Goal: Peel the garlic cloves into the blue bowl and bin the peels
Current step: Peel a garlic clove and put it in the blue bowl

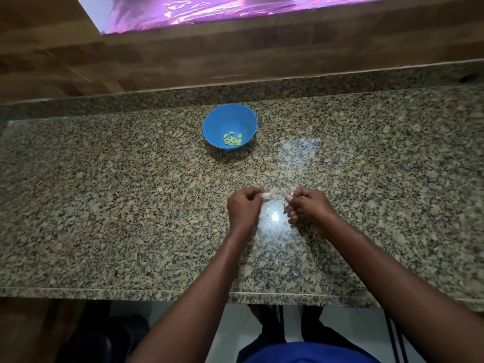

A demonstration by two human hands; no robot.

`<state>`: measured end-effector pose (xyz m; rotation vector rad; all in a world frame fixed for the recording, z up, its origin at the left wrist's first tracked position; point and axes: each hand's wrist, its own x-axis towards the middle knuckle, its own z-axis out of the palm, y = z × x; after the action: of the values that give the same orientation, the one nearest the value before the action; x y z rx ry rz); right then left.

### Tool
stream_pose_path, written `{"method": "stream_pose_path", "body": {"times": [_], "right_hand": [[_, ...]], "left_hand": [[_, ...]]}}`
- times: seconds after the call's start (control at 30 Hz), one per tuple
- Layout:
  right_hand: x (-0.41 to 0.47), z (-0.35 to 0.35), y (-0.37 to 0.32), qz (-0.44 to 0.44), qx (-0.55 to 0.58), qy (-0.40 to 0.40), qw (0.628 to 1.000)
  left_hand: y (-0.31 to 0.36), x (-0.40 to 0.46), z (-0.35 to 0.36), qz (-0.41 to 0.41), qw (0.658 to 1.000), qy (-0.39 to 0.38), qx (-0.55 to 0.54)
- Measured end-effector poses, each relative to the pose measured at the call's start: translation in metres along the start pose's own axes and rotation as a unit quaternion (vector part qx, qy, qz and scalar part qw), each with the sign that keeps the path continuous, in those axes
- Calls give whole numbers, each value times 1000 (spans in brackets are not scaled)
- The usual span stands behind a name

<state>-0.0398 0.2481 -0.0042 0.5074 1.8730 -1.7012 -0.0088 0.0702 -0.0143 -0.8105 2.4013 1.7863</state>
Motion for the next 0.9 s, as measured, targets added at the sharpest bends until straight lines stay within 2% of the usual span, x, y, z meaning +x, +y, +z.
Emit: {"method": "stream_pose_path", "body": {"times": [0.13,0.33,0.47,0.6,0.67,0.77,0.9], "right_hand": [[-9,-5,-3,-1,-44,2,999],[-7,-14,1,-12,-186,21,982],[-3,-6,-6,3,-248,34,968],[4,4,-15,22,-307,30,951],[7,9,-16,19,-348,32,937],[9,13,-20,23,-388,41,921],[13,8,-36,99,-352,-4,931]], "left_hand": [[-8,14,3,65,993,27,99],[-28,4,-6,97,988,42,113],[-42,-21,-14,127,953,104,254],[-56,-37,5,202,917,53,339],[-62,-38,15,207,901,37,379],[-67,-37,19,205,896,34,393],[-72,-37,18,216,885,29,412]]}}
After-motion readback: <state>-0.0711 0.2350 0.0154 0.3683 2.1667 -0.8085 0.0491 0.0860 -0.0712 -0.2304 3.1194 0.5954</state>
